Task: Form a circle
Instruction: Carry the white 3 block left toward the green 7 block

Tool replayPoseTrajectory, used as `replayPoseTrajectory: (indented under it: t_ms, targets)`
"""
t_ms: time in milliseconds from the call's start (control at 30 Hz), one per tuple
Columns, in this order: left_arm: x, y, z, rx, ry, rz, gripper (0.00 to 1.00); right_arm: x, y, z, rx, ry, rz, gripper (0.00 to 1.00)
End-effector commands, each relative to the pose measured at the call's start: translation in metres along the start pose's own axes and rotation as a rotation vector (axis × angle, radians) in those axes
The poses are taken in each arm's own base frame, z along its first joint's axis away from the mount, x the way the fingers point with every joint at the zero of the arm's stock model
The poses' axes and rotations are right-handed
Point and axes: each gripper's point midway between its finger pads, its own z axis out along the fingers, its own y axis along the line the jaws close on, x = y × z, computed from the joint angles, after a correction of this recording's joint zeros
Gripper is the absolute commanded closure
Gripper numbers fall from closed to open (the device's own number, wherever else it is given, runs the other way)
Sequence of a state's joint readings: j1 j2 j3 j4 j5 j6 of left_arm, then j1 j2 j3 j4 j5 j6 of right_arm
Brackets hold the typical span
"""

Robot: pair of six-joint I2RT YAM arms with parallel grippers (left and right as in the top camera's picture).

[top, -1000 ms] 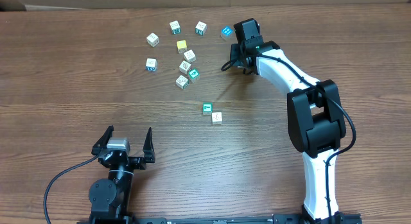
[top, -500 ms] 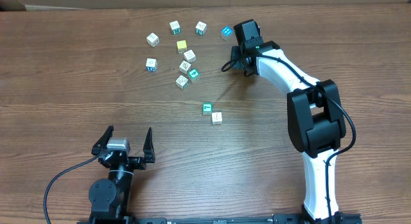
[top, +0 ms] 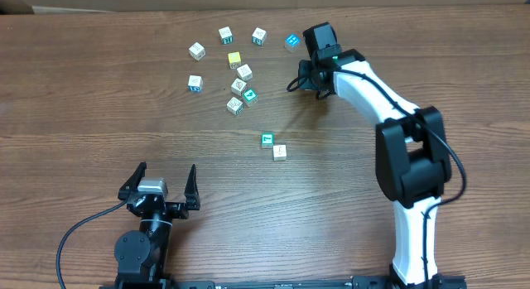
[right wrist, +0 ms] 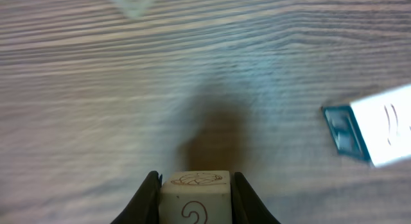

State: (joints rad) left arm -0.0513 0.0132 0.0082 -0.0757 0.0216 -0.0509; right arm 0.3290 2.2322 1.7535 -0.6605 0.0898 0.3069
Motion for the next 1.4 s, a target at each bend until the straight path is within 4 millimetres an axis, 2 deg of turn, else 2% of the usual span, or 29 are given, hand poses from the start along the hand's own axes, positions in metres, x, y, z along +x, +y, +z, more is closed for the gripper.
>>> replayPoseTrajectory:
  t_ms: [0, 133, 233, 433, 500, 533, 667, 867, 967, 1233, 1367]
  targets:
    - [0.0, 0.002, 0.0, -0.01, -0.003, 0.014, 0.0, -0.03, 0.052, -0.094, -0.239, -0.08, -0.024, 0.91]
    - [0.0, 0.002, 0.0, -0.01, -0.003, 0.014, 0.0, -0.006, 0.081, -0.127, -0.346, -0.007, -0.063, 0.91]
    - [0.0, 0.002, 0.0, -0.01, -0.003, 0.014, 0.0, 0.019, 0.104, -0.136, -0.389, 0.065, -0.092, 0.91]
    - [0.0, 0.002, 0.0, -0.01, -0.003, 0.014, 0.0, 0.08, 0.139, -0.142, -0.345, 0.203, -0.136, 0.91]
    - [0.0, 0.002, 0.0, -0.01, -0.003, 0.014, 0.0, 0.097, 0.145, -0.141, -0.298, 0.23, -0.14, 0.91]
    - [0.0, 0.002, 0.0, -0.01, -0.003, 0.014, 0.0, 0.114, 0.149, -0.14, -0.252, 0.257, -0.139, 0.91]
    - [0.0, 0.002, 0.0, -0.01, -0.003, 0.014, 0.0, 0.159, 0.166, -0.138, -0.198, 0.313, -0.159, 0.91]
    - [0.0, 0.002, 0.0, -0.01, -0.003, 0.014, 0.0, 0.191, 0.161, -0.126, -0.061, 0.284, -0.128, 0.92]
    - [0.0, 0.002, 0.0, -0.01, -0.003, 0.014, 0.0, 0.199, 0.154, -0.116, -0.005, 0.246, -0.114, 0.92]
    - [0.0, 0.002, 0.0, -0.01, -0.004, 0.014, 0.0, 0.219, 0.143, -0.087, 0.003, 0.234, -0.12, 0.92]
    - [0.0, 0.002, 0.0, -0.01, -0.003, 0.014, 0.0, 0.229, 0.131, -0.079, 0.028, 0.253, -0.123, 0.91]
